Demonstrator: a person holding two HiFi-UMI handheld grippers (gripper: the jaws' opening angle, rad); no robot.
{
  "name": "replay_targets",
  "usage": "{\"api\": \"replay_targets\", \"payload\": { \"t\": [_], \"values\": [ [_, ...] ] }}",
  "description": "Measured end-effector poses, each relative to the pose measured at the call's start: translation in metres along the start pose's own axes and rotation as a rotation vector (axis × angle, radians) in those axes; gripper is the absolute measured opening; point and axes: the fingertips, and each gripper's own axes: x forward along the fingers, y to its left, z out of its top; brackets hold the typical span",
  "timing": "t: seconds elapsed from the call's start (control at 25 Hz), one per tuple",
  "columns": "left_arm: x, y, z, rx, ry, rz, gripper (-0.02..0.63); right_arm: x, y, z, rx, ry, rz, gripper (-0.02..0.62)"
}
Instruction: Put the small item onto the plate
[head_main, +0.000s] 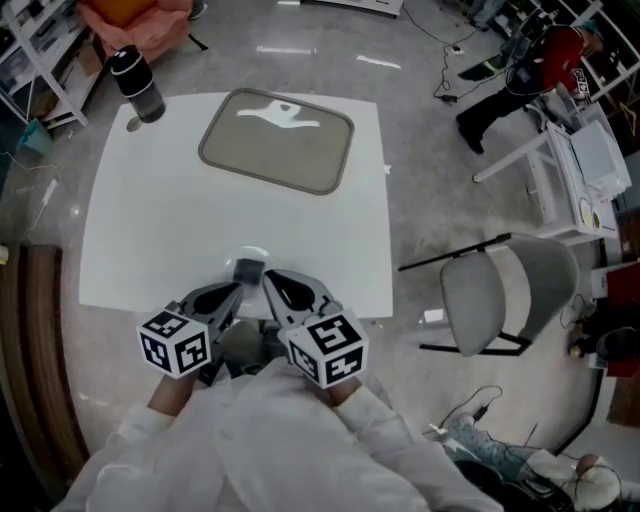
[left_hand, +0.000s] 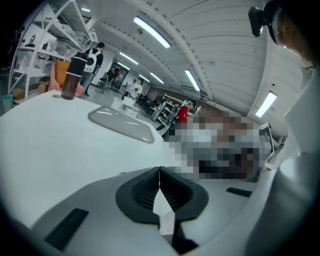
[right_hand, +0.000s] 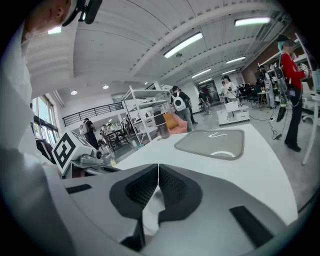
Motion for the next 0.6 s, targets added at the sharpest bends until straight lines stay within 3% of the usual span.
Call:
{"api": "replay_targets", "payload": {
  "t": [0.6],
  "values": [
    [-0.003,0.037,-0.006,0.003,0.095,0.053,0.011,0.007,-0.02,-0.018,0.081,0.032,-0.087,0.015]
  ]
}}
